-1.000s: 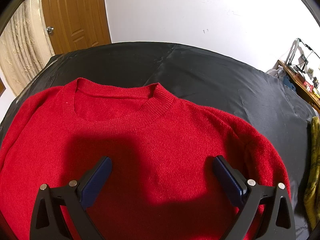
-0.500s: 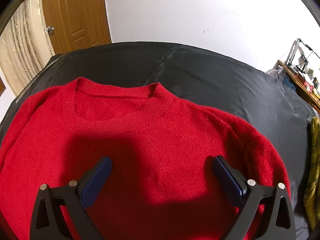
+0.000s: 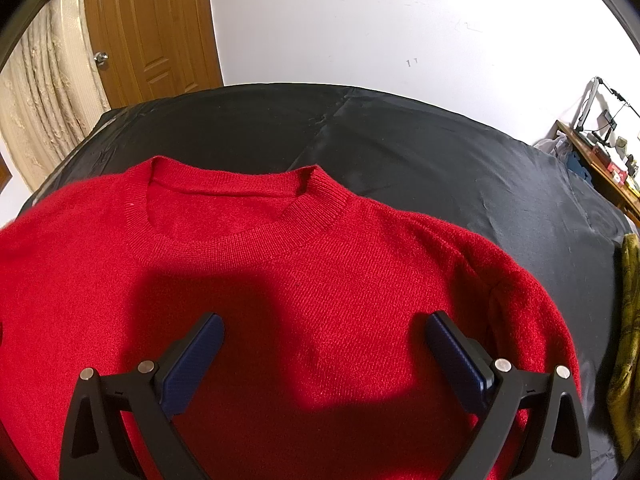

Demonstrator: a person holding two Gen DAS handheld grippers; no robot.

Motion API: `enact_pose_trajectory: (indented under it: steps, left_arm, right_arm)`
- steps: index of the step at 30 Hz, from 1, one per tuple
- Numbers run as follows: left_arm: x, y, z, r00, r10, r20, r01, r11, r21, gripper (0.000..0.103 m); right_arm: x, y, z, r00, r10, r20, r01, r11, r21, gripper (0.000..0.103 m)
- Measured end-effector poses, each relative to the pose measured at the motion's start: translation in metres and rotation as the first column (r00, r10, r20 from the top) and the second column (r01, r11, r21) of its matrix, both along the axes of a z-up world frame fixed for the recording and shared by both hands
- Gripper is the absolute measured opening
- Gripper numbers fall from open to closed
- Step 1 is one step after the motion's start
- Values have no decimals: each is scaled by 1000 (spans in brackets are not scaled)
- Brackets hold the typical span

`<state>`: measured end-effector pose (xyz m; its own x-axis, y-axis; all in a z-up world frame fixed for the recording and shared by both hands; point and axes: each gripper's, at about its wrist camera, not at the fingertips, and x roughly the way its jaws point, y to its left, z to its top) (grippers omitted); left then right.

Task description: Fold clothes

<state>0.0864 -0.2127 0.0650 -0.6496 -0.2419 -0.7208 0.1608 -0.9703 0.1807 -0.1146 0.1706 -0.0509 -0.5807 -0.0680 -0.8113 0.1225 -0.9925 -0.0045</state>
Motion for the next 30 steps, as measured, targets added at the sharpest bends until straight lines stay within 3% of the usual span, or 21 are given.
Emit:
enact_pose_trajectory:
  steps: [4, 9, 10, 12, 14, 17, 20, 22, 24, 30]
  left_arm:
    - [-22, 0, -1, 1000, 4, 2, -4, 999, -54, 10]
    - [-54, 17, -18, 999, -33, 43, 43, 962, -270, 13]
    - [-58, 15, -21, 998, -24, 63, 40, 960, -278, 15]
    - [-62, 9, -27, 995, -1, 98, 28, 960, -278, 38]
    - [-64, 0, -33, 991, 25, 129, 10, 965, -262, 52]
    - [-53, -17, -36, 988, 33, 153, -10, 988, -151, 82]
    - [-28, -34, -36, 987, 31, 156, -38, 998, 41, 83]
    - [-7, -42, -36, 988, 19, 156, -49, 981, 189, 83]
    - [12, -37, -36, 990, -2, 144, -38, 962, 271, 84]
    - [45, -4, -53, 984, -60, 167, -7, 928, 373, 84]
  right_arm:
    - [0, 1, 0, 1000, 1, 0, -1, 1000, 0, 103]
    - [0, 1, 0, 1000, 1, 1, -1, 1000, -1, 103]
    - [0, 1, 0, 1000, 1, 1, -1, 1000, -1, 103]
    - [0, 0, 0, 1000, 1, 1, -1, 1000, -1, 103]
    - [1, -1, 1, 1000, 1, 1, -1, 1000, -1, 103]
    - [1, -2, 1, 1000, 1, 1, -1, 1000, -1, 103]
    - [1, -2, 1, 1000, 1, 1, -1, 1000, -1, 103]
    - [1, -2, 1, 1000, 1, 1, -1, 1000, -1, 103]
    - [1, -2, 1, 1000, 1, 1, -1, 1000, -1, 103]
    - [2, -1, 1, 1000, 1, 1, -1, 1000, -1, 103]
